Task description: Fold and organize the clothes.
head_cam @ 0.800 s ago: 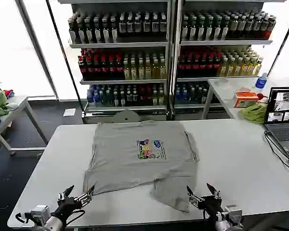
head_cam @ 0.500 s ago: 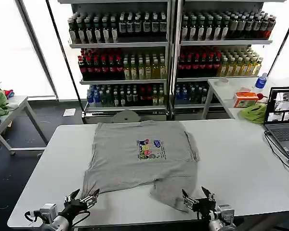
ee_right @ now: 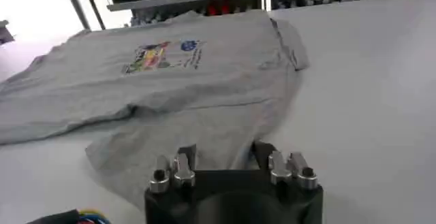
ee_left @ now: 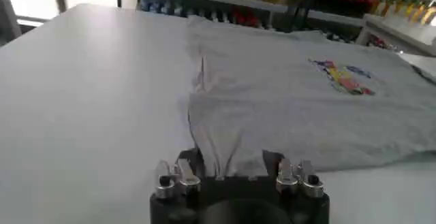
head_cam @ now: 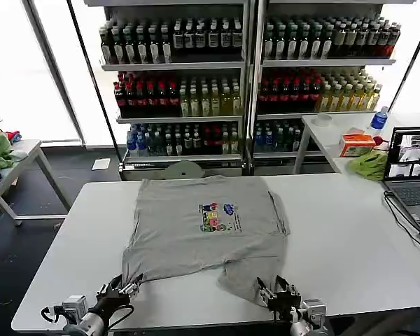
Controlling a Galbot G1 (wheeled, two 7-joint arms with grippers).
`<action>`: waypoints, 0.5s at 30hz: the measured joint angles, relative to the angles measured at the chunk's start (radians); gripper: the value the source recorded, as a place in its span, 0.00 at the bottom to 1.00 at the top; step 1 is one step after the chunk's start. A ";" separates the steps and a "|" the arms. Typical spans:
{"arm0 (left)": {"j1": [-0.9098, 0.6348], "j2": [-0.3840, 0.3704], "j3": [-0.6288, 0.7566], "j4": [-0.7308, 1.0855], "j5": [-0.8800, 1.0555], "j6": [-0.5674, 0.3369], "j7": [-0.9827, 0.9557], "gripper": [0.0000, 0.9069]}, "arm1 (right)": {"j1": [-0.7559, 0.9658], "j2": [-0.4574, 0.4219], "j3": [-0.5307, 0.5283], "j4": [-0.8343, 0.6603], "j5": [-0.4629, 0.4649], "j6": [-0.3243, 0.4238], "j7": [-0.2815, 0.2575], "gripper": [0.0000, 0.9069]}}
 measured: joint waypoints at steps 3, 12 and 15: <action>-0.003 -0.001 0.006 0.005 -0.002 -0.004 0.001 0.03 | 0.000 0.000 0.001 -0.002 0.007 0.007 -0.004 0.00; -0.012 -0.013 0.016 0.021 -0.006 -0.026 -0.003 0.03 | -0.020 -0.013 0.013 0.006 0.029 0.051 -0.029 0.00; -0.008 -0.015 0.014 0.017 -0.007 -0.033 -0.004 0.03 | -0.034 -0.020 0.024 0.016 0.038 0.079 -0.044 0.00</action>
